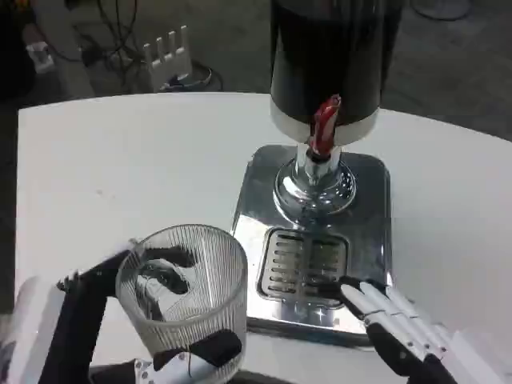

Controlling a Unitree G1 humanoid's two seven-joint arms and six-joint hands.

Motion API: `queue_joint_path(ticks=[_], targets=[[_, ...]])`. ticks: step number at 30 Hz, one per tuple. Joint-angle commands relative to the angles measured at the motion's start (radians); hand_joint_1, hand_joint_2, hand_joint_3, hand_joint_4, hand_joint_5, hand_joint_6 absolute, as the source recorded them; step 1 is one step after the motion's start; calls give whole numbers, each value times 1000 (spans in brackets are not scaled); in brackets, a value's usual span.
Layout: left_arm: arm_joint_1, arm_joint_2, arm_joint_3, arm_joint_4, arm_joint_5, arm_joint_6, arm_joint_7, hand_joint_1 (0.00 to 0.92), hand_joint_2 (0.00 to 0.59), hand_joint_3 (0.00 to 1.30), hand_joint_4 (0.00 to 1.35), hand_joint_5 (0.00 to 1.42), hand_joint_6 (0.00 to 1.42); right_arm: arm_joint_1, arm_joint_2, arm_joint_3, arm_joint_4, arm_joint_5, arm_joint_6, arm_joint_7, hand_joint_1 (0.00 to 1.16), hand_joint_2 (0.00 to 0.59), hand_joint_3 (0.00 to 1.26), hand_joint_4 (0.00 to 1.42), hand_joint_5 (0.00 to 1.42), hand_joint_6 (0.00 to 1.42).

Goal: Grasp the cup under the faucet to collect the drink, then remove the cup.

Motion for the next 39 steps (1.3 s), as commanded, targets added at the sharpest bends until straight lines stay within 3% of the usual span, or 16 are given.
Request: queue_joint_path(ticks=[1,14,24,29,34,39], targets=[[7,-6,-1,-29,-16,-30,7,478,63,870,899,937,767,14,1,5,-17,6,-18,-8,356,475,95,42,0,0],[8,-15,28,14,-30,-62,35,474,73,860,899,943,788,54,14,31,-11,-15,-22,-22,356,475,95,42,0,0],[-21,1,73,91,-62,-100,33,474,78,840,899,955,804,57,21,50,-5,-30,-22,-22,356,475,103,51,0,0],[-76,19,82,131,-50,-110,31,476,75,835,899,955,823,51,18,45,0,-24,-19,-21,356,476,104,52,0,0],[-182,63,94,222,-55,-106,25,491,79,834,897,983,847,65,21,26,-7,-14,-19,-28,356,476,104,52,0,0],[-332,103,93,384,-58,-82,26,493,75,834,899,985,861,79,23,14,-14,-8,-19,-32,356,476,104,52,0,0]])
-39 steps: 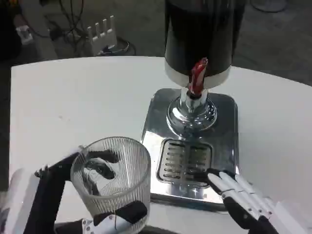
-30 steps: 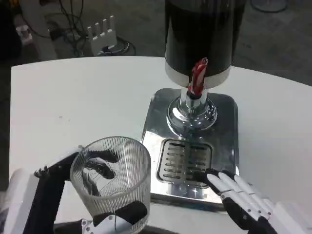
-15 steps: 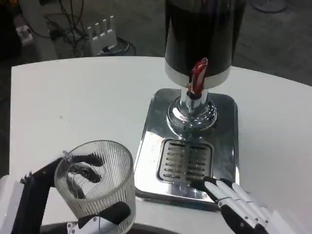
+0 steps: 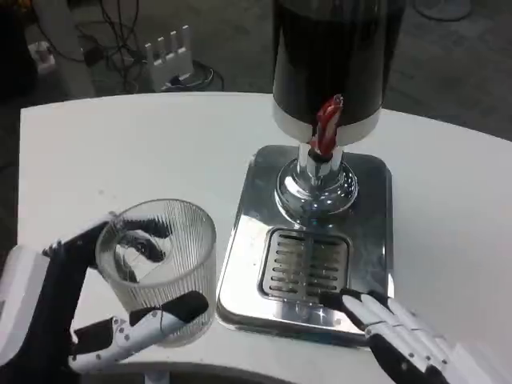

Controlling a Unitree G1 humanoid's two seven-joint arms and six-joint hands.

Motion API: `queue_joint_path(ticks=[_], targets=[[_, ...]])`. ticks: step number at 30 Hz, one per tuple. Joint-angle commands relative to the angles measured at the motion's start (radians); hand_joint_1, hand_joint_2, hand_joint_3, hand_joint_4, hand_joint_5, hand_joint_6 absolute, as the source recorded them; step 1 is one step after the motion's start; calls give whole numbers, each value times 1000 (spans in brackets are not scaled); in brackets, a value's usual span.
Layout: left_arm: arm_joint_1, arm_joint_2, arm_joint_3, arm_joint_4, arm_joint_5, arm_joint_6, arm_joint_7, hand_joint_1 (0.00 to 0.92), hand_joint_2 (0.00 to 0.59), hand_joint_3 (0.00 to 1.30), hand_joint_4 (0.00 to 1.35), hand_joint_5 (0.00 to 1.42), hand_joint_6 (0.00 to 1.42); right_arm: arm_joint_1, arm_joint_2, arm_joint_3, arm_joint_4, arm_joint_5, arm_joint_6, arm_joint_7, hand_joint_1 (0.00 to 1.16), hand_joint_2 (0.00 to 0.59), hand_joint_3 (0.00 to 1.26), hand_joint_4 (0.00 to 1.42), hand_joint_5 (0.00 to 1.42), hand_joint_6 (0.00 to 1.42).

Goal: Grasp the cup under the faucet to collect the drink, then remove the cup.

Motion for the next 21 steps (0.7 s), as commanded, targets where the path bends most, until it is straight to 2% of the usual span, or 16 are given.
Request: queue_joint_path(ticks=[1,12,21], targets=[[-118,38,0,130,-14,3,16,493,74,834,899,992,862,18,1,-17,-11,14,-8,-10,356,476,104,52,0,0],[-359,78,-114,449,98,1,84,493,75,834,899,997,886,25,1,-51,-19,47,-5,-5,356,476,104,52,0,0],[-535,103,-220,697,201,-14,219,493,75,825,899,1012,911,36,5,-61,-21,54,-6,-10,361,482,104,52,0,0]])
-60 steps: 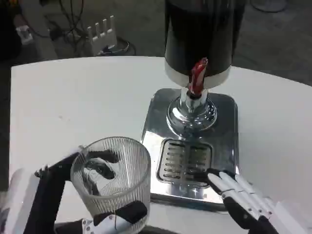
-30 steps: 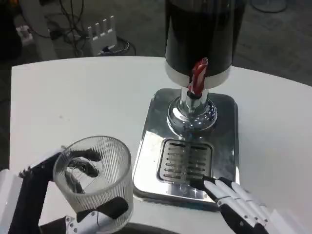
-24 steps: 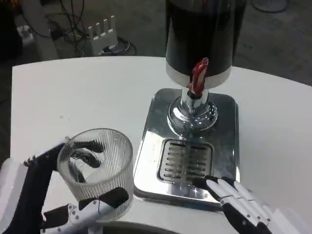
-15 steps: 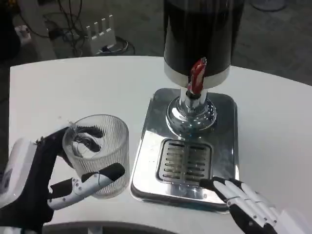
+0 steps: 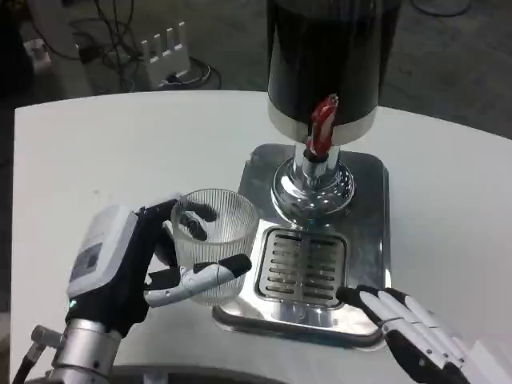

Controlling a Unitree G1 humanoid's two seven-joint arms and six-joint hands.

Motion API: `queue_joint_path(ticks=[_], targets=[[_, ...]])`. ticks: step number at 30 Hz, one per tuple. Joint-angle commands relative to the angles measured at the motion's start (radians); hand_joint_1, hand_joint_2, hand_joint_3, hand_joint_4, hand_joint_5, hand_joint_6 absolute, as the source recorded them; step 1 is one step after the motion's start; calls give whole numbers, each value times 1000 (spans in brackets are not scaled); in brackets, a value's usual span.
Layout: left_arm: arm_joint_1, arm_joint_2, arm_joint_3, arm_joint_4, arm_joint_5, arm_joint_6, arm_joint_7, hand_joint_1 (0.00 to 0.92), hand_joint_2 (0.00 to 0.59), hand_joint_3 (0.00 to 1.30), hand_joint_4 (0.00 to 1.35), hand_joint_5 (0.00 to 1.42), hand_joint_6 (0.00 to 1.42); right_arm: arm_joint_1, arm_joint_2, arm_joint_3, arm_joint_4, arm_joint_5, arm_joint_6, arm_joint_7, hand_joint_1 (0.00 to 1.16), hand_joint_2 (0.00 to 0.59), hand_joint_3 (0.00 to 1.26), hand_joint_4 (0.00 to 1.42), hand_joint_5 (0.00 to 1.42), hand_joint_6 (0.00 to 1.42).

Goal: Grasp the cup under the faucet to collect the drink, then remove the cup.

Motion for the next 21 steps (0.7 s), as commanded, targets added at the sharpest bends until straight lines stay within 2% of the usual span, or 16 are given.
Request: queue_joint_path(ticks=[1,6,15,21], targets=[[-72,17,-45,80,30,-21,69,493,75,825,900,1012,911,19,3,-18,-7,18,-8,-11,361,483,104,52,0,0],[-147,27,-105,184,63,-20,116,493,75,825,905,1013,913,30,1,-40,1,31,-14,-15,363,484,104,52,0,0],[-258,17,-173,316,84,-22,201,493,75,825,905,1014,928,23,7,-45,16,34,-10,-27,365,484,104,52,0,0],[-346,11,-225,438,96,-13,247,493,78,825,905,1014,930,25,7,-65,23,52,-8,-29,365,484,104,52,0,0]])
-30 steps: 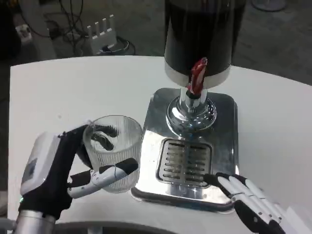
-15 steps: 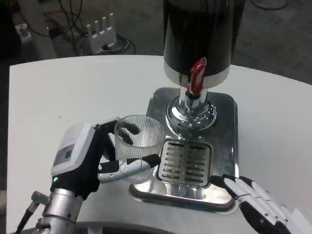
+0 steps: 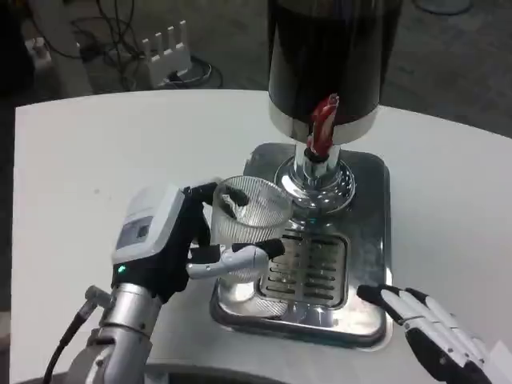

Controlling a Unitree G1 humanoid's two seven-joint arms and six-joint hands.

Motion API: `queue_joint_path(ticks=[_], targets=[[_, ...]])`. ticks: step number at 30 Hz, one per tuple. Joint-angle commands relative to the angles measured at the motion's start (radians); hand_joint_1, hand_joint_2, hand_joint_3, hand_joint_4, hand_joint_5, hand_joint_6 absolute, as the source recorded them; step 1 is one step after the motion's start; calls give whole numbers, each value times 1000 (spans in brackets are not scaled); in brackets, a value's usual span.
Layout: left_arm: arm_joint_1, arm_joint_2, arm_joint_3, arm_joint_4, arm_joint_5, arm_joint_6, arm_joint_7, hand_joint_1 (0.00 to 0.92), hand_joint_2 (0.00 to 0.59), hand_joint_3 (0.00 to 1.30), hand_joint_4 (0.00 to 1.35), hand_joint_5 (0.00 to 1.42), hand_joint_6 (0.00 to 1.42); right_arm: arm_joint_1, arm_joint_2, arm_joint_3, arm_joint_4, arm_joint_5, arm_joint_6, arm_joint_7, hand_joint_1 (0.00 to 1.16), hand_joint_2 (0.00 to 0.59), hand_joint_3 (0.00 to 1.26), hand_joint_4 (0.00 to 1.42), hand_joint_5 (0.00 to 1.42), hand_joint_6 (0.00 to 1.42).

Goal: Grasp the cup under the faucet to collect the drink, then remove the cup.

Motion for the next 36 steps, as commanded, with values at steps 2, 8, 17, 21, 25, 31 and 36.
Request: queue_joint_path(ticks=[2,8,17,21,25,31,36], targets=[[-101,-1,-54,119,25,-7,60,492,80,825,905,1014,930,7,4,-12,17,14,-7,-11,365,484,104,52,0,0],[-190,-27,-114,218,45,-9,98,485,84,825,916,1014,930,13,8,-8,30,17,-13,-18,365,484,104,52,0,0],[-238,-104,-157,263,38,10,128,483,85,825,917,1014,930,42,5,-35,39,42,-33,-34,367,485,105,52,0,0],[-236,-115,-166,254,41,29,133,474,89,825,907,1014,916,43,6,-30,39,41,-40,-35,367,485,105,52,0,0],[-227,-114,-176,232,46,36,132,472,90,825,906,1014,916,42,8,-29,38,42,-42,-36,367,485,105,52,0,0],[-212,-102,-176,217,27,32,113,417,131,629,637,846,833,38,8,-30,40,53,-45,-38,367,485,105,55,0,0],[-189,-85,-157,215,-12,-35,112,240,73,418,329,630,659,31,8,-31,40,51,-46,-41,368,485,105,60,0,0]])
